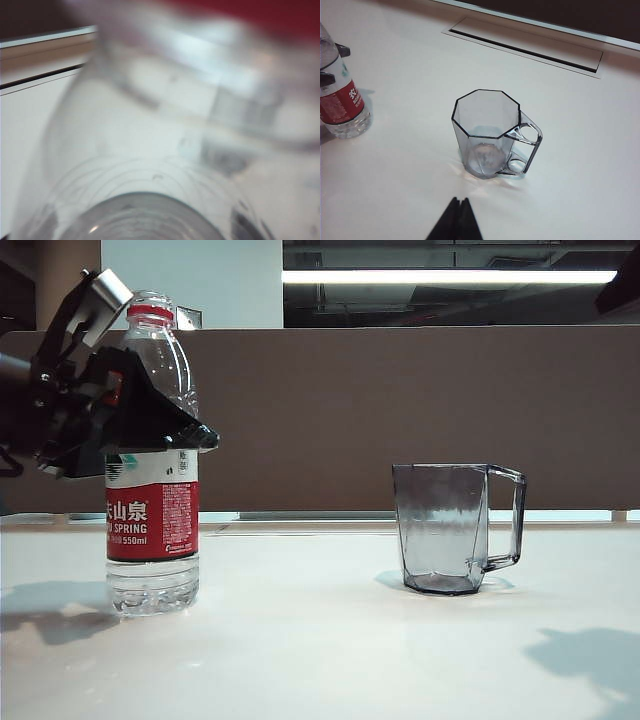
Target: Pick up the mineral water bottle with the left hand on the table and pour water into the mug until it's half full.
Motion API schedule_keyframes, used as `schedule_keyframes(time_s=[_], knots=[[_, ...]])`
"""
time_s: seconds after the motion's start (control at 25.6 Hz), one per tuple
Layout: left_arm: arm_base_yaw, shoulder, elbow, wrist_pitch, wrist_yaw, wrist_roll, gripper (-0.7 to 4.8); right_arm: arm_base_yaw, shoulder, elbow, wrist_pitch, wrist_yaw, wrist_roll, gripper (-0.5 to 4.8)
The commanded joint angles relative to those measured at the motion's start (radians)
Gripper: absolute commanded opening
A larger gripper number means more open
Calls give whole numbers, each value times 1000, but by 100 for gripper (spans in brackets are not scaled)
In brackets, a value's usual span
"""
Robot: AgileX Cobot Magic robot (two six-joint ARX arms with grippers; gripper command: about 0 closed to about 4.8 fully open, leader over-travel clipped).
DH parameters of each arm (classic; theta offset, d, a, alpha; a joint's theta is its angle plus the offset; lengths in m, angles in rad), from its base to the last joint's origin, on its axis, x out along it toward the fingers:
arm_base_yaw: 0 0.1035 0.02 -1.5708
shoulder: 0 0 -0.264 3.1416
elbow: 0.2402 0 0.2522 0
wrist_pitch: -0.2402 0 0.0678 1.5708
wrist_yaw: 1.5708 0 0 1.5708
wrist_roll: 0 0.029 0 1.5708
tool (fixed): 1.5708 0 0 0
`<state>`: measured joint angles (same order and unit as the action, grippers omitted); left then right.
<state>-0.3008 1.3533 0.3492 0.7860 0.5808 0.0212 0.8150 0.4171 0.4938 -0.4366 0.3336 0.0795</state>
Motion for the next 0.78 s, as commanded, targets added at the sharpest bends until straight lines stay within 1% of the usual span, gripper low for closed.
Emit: schedule_keyframes(time_s=[0.04, 0.16, 0.55, 0.59, 0.63, 0.74, 0.78], knots=[[1, 7, 0, 34, 8, -22, 479, -1, 0, 7, 13, 5, 3, -2], [1, 8, 0, 35, 10, -33, 479, -1, 0, 7, 13, 5, 3, -2], [1, 8, 0, 40, 8, -32, 479, -1, 0, 7, 14, 5, 3, -2], [1, 8, 0, 40, 8, -31, 473, -1, 0, 7, 14, 5, 3, -2], [1, 8, 0, 40, 8, -29, 453, -1, 0, 7, 14, 5, 3, -2], [1, 8, 0, 40, 8, -29, 418, -1, 0, 7, 14, 5, 3, -2], [1, 8, 0, 40, 8, -29, 388, -1, 0, 7, 14, 5, 3, -2]])
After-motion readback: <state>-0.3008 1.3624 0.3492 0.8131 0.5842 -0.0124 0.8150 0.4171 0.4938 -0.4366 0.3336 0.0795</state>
